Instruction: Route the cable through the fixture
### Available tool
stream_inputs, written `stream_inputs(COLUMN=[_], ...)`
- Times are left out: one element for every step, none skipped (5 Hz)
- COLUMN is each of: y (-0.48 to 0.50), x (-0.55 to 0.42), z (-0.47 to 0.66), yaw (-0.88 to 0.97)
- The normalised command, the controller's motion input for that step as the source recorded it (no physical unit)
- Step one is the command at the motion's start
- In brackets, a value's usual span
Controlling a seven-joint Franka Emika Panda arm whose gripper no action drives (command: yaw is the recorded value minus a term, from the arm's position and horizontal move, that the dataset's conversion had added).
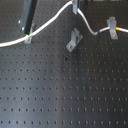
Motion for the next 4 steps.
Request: stream_inputs(y=[-0.011, 0.007, -0.359, -0.386], x=[0.010, 0.008, -0.171, -0.223], z=[0.00, 0.05, 0.21, 0.14], yaw=[0.00, 0.00, 0.20, 0.15])
